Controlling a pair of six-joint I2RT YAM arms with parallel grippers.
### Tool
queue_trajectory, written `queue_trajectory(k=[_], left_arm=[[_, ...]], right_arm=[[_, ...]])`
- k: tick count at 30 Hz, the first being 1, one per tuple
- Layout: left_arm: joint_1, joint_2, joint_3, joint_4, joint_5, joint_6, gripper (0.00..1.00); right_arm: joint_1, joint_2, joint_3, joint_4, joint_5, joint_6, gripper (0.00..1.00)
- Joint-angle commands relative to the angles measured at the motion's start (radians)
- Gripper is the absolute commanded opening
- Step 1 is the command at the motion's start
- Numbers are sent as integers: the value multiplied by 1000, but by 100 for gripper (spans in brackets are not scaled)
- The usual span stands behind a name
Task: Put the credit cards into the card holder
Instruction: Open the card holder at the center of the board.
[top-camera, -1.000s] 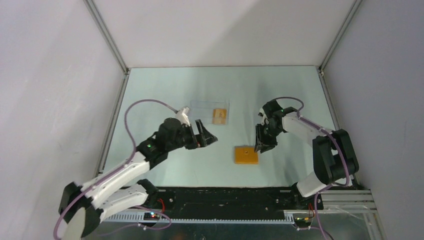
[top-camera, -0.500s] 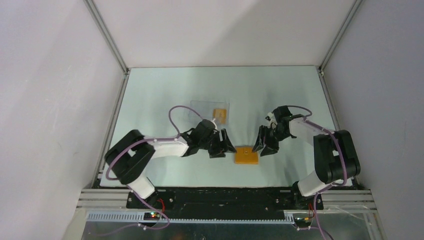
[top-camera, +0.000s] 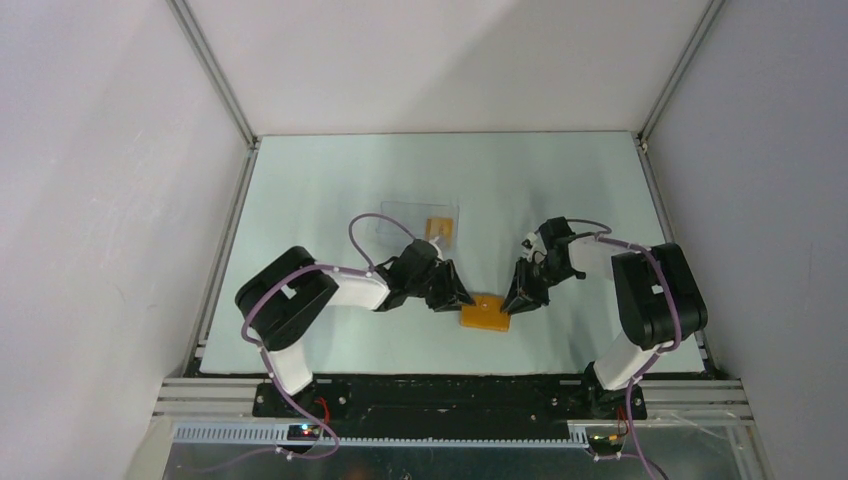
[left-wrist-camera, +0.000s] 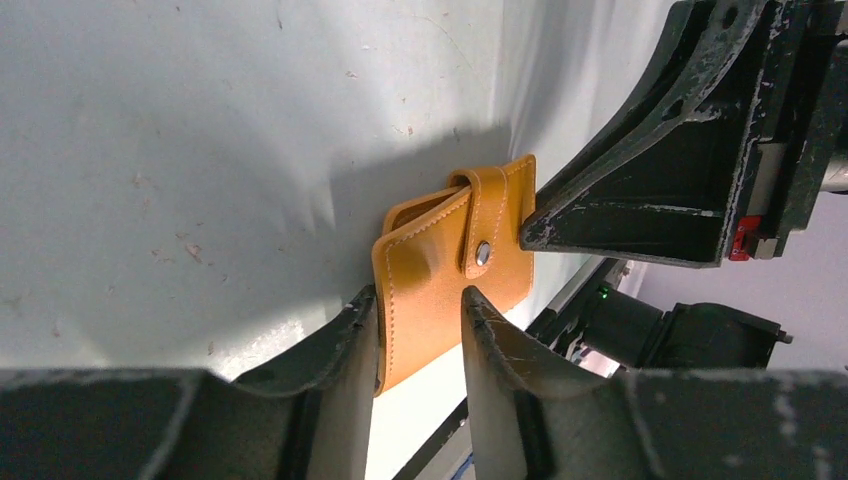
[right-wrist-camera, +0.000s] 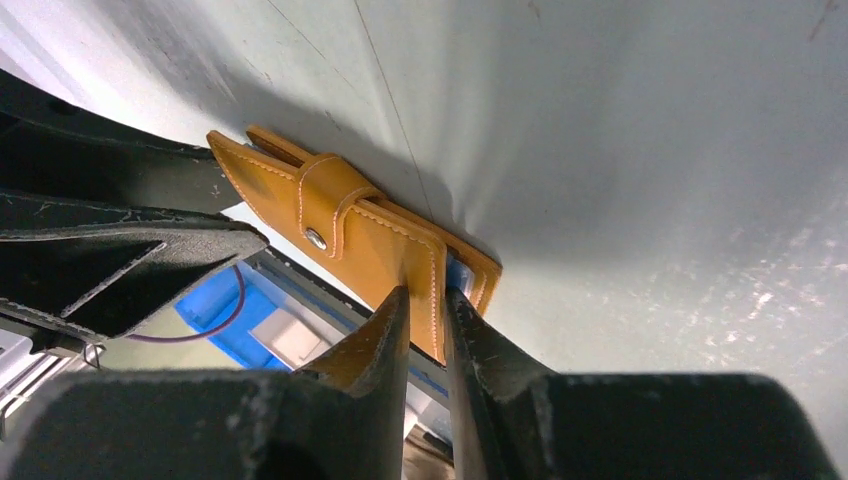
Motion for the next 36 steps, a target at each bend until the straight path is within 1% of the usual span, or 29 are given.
queue_trajectory(k=[1, 6, 8, 9, 10, 11, 14, 15, 16, 17, 18, 19, 22, 23, 24, 28, 31, 36], left_arm=[[-25, -73, -11, 163, 80, -32, 37], [-26, -163, -39, 184, 83, -36, 30], [-31, -195, -41, 191, 97, -31, 19], [-33, -210, -42, 192, 100, -24, 11], [-36, -217, -46, 192, 103, -21, 6], [-37, -230, -49, 191, 104, -16, 1], [-40, -257, -71, 191, 98, -12, 0], [-39, -273, -79, 191, 92, -13, 0], [-40, -294, -95, 190, 80, -17, 0], [-40, -304, -103, 187, 70, -19, 0], [-39, -325, -115, 183, 65, -21, 0], [-39, -334, -121, 168, 52, -22, 0], [-39, -377, -132, 122, 34, -25, 0], [-40, -387, -132, 95, 28, -26, 0], [-40, -405, -133, 82, 24, -31, 0], [-39, -454, -122, -12, 6, -49, 0], [-40, -472, -98, -119, -8, -44, 0], [-39, -508, -71, -218, -20, -47, 0]], right_arm=[[30, -36, -8, 58, -94, 49, 22], [30, -111, -48, 91, -135, 73, 24], [30, -158, -66, 114, -166, 94, 25], [30, -193, -69, 121, -169, 98, 27], [29, -212, -74, 121, -168, 103, 28], [30, -248, -74, 116, -163, 103, 33], [26, -323, -74, 88, -124, 93, 43], [27, -358, -73, 54, -101, 85, 48], [32, -376, -60, 29, -40, 64, 50], [44, -413, -45, -24, -3, 50, 56], [53, -431, -39, -48, 65, 29, 59], [71, -469, -29, -86, 95, 22, 64], [121, -540, -11, -131, 226, -8, 75], [162, -571, -2, -146, 251, -14, 77], [175, -594, 3, -155, 306, -22, 79], [274, -637, 38, -160, 433, -36, 82], [369, -643, 73, -148, 516, -45, 84], [501, -591, 113, -142, 623, -61, 84]])
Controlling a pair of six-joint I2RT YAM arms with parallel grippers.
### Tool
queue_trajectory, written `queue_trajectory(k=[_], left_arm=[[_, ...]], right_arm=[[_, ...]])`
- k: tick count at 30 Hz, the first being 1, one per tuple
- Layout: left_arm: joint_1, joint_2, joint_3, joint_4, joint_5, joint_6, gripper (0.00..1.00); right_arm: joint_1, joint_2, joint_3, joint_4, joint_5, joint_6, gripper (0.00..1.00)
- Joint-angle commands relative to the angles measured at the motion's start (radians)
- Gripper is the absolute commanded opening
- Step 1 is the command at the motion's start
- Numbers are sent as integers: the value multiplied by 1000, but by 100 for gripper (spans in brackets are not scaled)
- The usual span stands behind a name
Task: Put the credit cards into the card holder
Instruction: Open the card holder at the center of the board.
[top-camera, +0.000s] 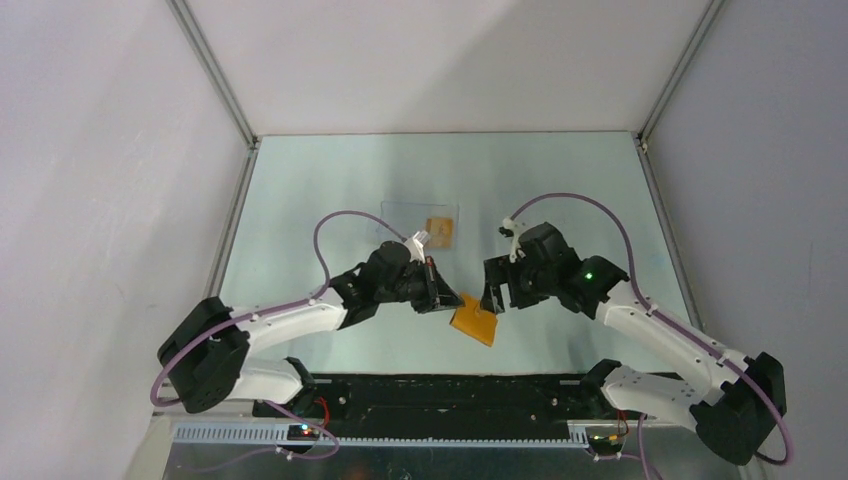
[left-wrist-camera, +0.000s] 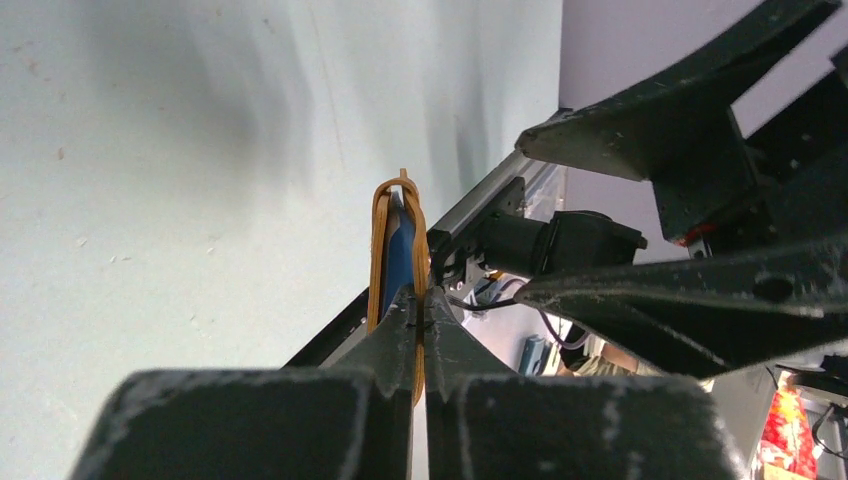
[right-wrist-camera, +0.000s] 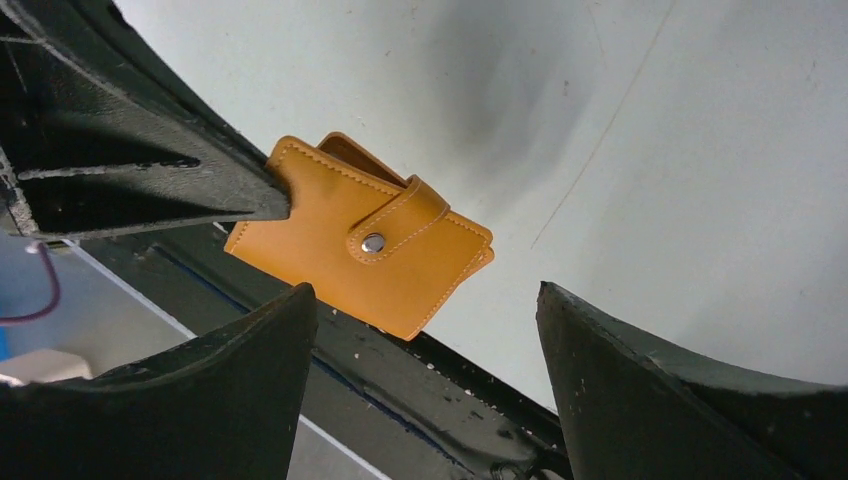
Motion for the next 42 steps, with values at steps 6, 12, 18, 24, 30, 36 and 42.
queue_trajectory(k=[6, 12, 18, 24, 30, 36, 42], left_arm=[[-6, -84, 72, -162, -34, -17, 0], [-7, -100, 77, -163, -26, -23, 0], [-6, -106, 80, -199, -22, -25, 0], [-6, -116, 83, -201, -11, -35, 0], [-8, -121, 80, -203, 2, -45, 0], [-12, -128, 78, -211, 10, -40, 0], [-15, -126, 76, -223, 11, -29, 0]], right_arm=[[188, 100, 84, 14, 238, -30, 84], [251, 152, 96, 36, 264, -20, 83], [295, 187, 117, 48, 288, -17, 82], [314, 234, 140, -3, 430, 3, 60], [321, 279, 181, -46, 590, 4, 49], [320, 306, 205, -39, 651, -20, 47], [269, 314, 210, -11, 540, -10, 48]])
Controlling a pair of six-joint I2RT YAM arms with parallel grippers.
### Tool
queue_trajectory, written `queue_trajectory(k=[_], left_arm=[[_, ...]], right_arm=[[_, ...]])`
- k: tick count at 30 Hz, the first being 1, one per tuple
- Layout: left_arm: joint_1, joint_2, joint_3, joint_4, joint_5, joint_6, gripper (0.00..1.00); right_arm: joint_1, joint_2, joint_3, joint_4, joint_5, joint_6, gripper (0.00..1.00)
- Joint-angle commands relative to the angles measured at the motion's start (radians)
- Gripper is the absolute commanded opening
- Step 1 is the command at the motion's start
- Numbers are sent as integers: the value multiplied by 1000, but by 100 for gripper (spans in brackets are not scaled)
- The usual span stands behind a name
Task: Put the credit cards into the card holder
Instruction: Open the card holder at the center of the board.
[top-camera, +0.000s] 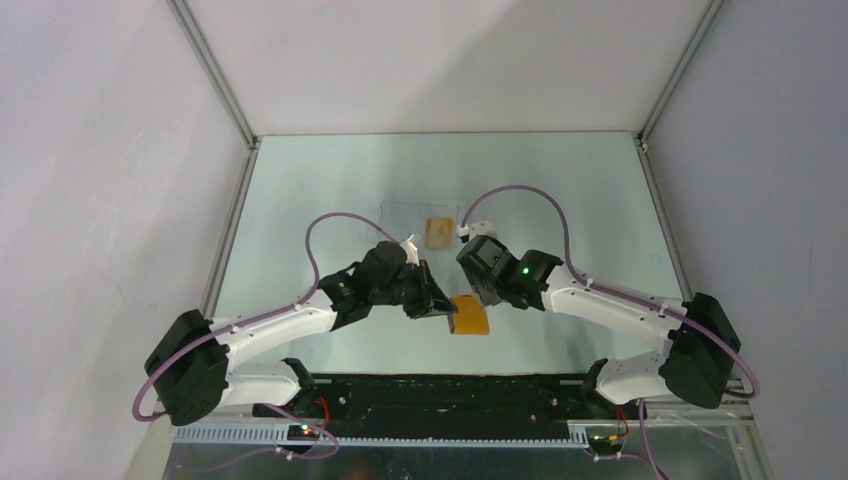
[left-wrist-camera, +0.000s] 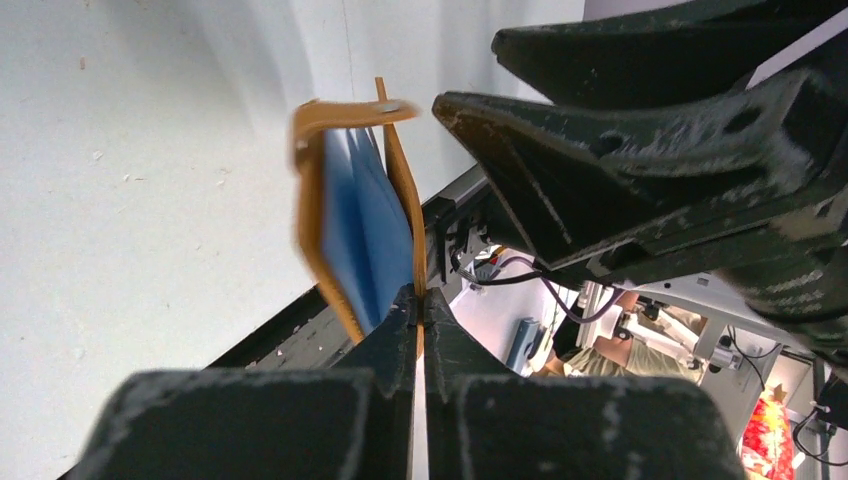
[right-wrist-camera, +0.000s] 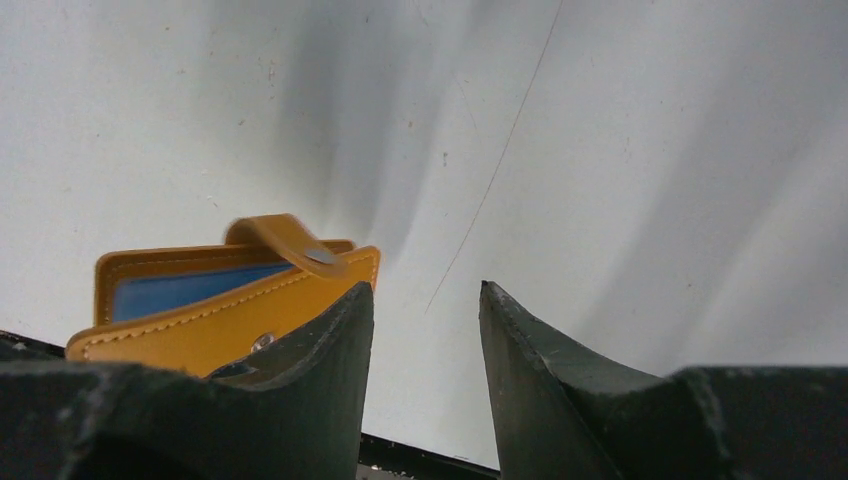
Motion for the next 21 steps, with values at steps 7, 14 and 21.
queue_trajectory(k=[7, 14, 21], left_arm=[[-11, -41, 44, -23, 49, 41, 0], [-10, -58, 44, -36, 97, 94, 0], [-16, -129, 52, -45, 168, 227, 0]], right_arm=[[-197, -83, -7, 76, -339, -21, 58], [-341, -254, -116, 148, -699, -35, 76], [-546, -312, -224, 207, -1127, -34, 82]])
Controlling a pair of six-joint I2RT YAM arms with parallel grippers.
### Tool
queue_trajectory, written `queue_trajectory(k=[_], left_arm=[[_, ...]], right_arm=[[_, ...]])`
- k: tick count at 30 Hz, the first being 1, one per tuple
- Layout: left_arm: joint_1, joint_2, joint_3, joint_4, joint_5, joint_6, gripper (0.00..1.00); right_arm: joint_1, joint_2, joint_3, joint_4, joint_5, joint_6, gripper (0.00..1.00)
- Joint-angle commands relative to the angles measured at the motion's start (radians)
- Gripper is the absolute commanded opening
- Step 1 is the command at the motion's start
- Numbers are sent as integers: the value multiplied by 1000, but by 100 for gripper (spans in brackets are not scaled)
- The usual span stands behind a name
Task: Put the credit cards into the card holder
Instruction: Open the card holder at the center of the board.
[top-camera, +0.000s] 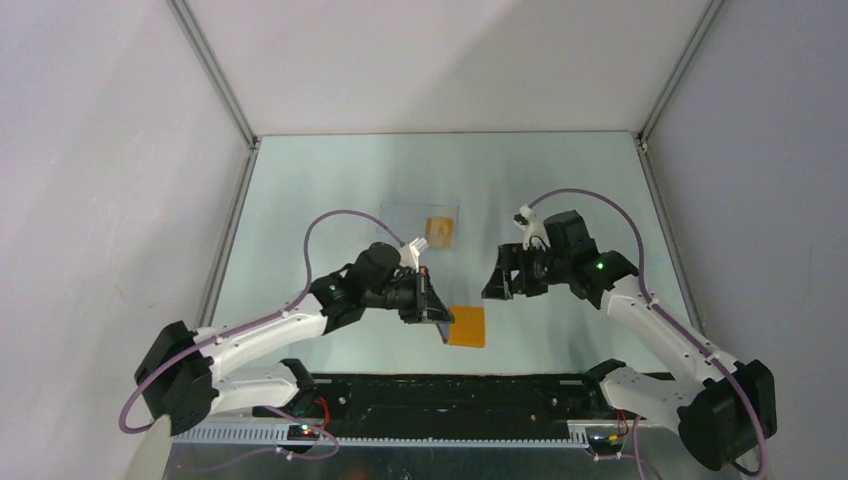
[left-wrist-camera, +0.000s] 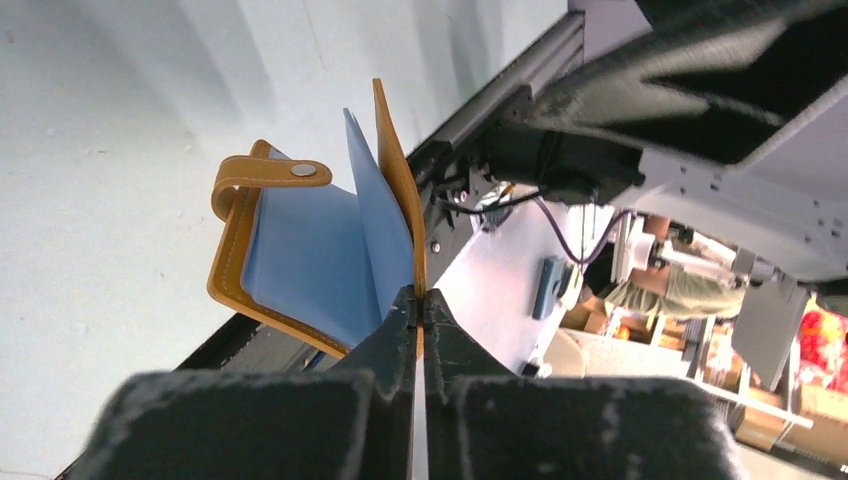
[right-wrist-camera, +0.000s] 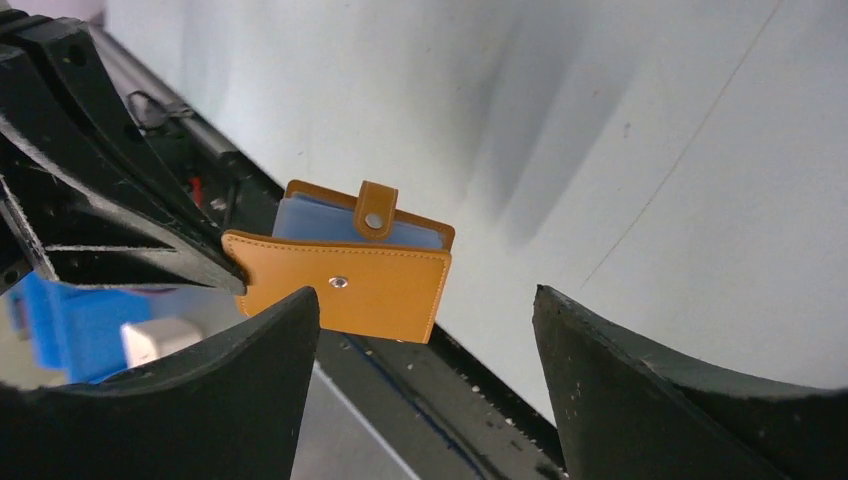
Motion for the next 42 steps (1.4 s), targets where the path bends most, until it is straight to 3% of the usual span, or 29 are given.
queue_trajectory(k=[1, 11, 21, 23, 27, 29, 30, 31, 33, 34, 35, 38, 42], left_arm=[[-11, -84, 51, 12, 79, 115, 0], [-13, -235, 47, 24, 82, 200, 0], [-12, -312, 33, 102, 32, 186, 0], [-12, -307, 35, 129, 25, 183, 0], [-12, -307, 34, 142, 2, 180, 0], [-13, -311, 30, 143, -25, 177, 0], [-12, -314, 28, 143, -47, 176, 1], [-12, -316, 24, 143, -57, 172, 8], [-12, -318, 17, 143, -90, 168, 22], [-12, -318, 14, 143, -104, 166, 31], [-12, -317, 9, 143, -113, 166, 50], [-12, -316, -1, 132, -163, 166, 80], [-7, -322, 4, 19, -308, 166, 92]], right_arm=[[-103, -28, -58, 84, -338, 1, 83], [-171, -54, -162, 312, -753, 95, 87], [-82, -93, -197, 518, -799, 219, 83], [-54, -96, -202, 583, -783, 257, 78], [-29, -95, -223, 705, -758, 348, 54], [-28, -96, -231, 727, -747, 371, 30], [-29, -100, -232, 727, -733, 374, 23], [-31, -103, -233, 723, -727, 373, 10], [-39, -115, -232, 698, -694, 354, 0], [-51, -126, -232, 673, -667, 346, 0], [-58, -132, -232, 658, -653, 329, 0], [-91, -172, -232, 592, -559, 289, 0], [-103, -214, -203, 443, -362, 209, 0]])
